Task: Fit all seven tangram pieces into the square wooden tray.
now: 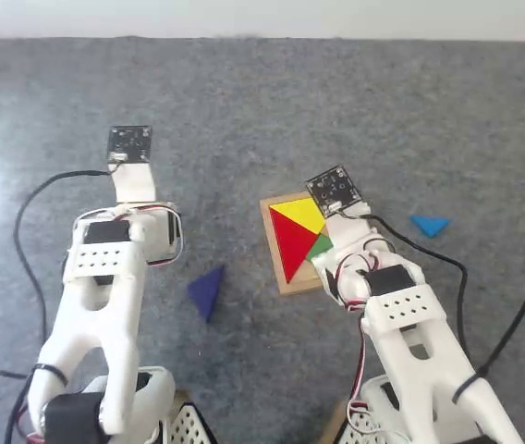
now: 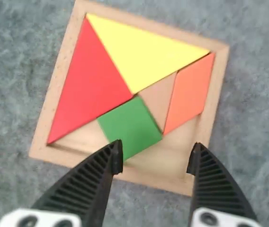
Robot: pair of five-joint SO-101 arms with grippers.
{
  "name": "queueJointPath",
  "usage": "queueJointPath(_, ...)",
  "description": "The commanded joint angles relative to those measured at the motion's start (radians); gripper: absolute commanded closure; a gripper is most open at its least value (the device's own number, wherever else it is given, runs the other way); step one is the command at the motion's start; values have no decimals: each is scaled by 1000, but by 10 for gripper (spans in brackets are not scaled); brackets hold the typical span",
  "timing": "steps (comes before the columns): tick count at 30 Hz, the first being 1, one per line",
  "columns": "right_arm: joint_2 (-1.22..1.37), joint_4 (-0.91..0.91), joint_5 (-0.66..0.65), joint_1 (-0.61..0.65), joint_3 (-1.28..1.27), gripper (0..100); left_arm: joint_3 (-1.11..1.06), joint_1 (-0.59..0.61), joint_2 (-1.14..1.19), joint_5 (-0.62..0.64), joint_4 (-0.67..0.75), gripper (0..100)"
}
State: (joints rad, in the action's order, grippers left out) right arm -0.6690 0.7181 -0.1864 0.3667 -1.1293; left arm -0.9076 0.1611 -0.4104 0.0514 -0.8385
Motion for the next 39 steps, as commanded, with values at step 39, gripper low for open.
queueJointPath(39, 898, 730, -1441, -674, 1168, 693, -99, -101, -28, -18, 183, 870)
